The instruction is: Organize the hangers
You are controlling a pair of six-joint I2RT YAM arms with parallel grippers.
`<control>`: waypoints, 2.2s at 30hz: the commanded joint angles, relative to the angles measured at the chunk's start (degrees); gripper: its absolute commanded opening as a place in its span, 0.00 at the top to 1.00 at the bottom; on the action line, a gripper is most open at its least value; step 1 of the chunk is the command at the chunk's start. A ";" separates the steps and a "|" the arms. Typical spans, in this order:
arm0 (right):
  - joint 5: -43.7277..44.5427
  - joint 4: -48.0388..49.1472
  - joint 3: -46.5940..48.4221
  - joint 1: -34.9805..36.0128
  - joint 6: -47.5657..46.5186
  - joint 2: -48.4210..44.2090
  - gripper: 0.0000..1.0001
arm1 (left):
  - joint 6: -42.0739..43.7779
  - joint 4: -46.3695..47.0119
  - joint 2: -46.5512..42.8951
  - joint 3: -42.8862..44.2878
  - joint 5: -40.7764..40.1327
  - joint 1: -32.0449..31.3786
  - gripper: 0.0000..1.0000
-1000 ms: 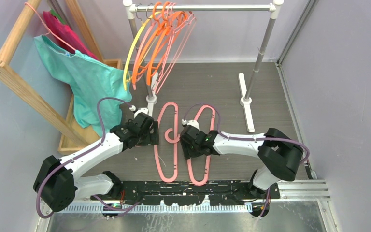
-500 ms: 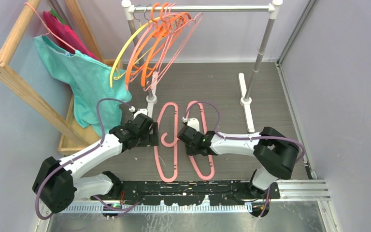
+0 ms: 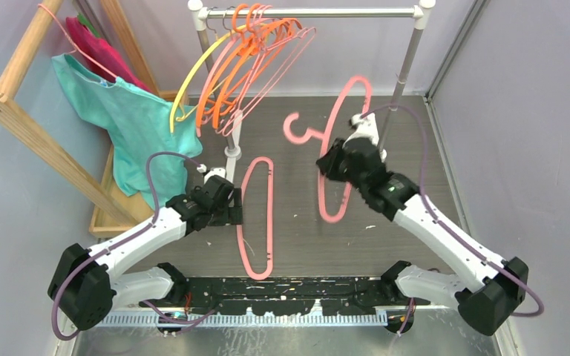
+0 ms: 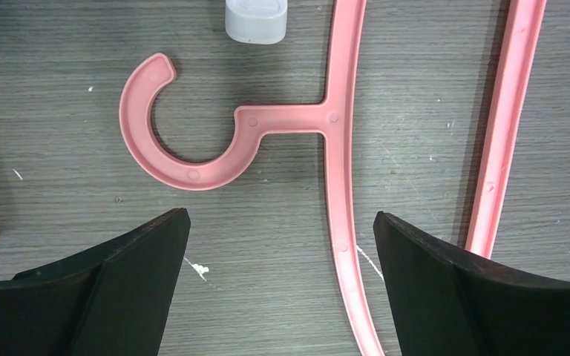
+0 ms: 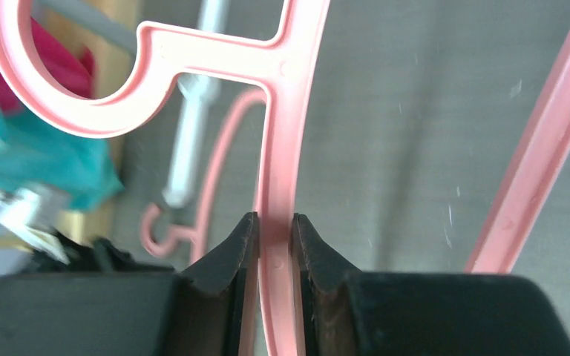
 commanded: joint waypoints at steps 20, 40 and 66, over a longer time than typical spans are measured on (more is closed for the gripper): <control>-42.38 42.04 24.76 -14.59 17.02 14.76 0.99 | 0.59 1.90 -1.05 -1.82 -1.42 -0.08 0.02; -36.62 52.31 27.20 -17.79 26.96 24.09 0.99 | 1.11 2.10 -0.62 -2.23 -2.08 -0.11 0.02; -36.83 51.62 33.10 -18.89 32.44 34.67 0.98 | 2.62 1.84 2.62 0.82 -2.03 -0.11 0.02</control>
